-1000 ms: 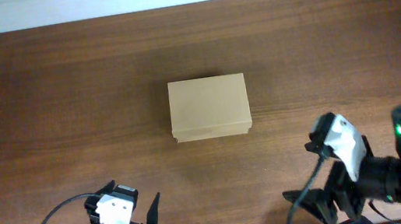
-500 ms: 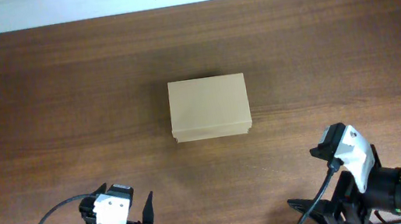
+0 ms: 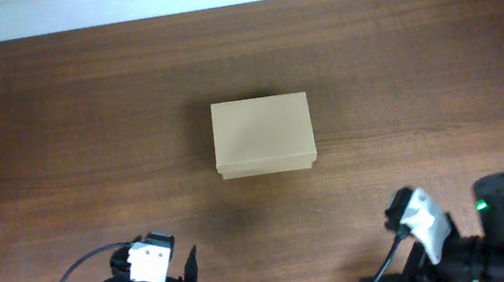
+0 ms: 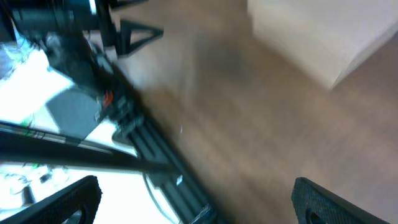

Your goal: Pack container

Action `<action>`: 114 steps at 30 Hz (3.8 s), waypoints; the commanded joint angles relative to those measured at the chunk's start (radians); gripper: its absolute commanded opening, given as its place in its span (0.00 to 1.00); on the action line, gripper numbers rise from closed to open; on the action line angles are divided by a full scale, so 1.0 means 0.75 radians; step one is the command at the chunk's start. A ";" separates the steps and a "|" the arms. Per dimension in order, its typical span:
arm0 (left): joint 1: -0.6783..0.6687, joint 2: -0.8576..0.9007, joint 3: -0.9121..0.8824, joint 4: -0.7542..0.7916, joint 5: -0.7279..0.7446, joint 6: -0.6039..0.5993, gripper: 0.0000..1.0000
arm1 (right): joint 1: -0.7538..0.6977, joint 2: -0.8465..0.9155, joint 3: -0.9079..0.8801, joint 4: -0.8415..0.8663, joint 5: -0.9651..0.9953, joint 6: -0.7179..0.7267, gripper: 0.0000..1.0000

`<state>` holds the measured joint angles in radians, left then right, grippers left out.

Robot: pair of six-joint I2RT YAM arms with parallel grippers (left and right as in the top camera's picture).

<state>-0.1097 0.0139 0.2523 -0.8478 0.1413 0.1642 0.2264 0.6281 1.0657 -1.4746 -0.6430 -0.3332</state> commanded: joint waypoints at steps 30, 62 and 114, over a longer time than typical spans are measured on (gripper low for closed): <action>0.010 -0.012 -0.076 0.025 -0.011 0.008 0.99 | 0.004 -0.457 -0.645 0.053 0.021 -0.013 0.99; 0.010 -0.012 -0.076 0.025 -0.011 0.008 0.99 | 0.003 -0.616 -0.746 0.558 0.660 0.781 0.99; 0.010 -0.012 -0.076 0.025 -0.011 0.008 0.99 | 0.004 -0.834 -1.216 1.174 0.859 0.759 0.99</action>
<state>-0.1089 0.0135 0.2008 -0.8291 0.1406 0.1642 0.2264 0.0170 0.1612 -0.5964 -0.0704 0.2359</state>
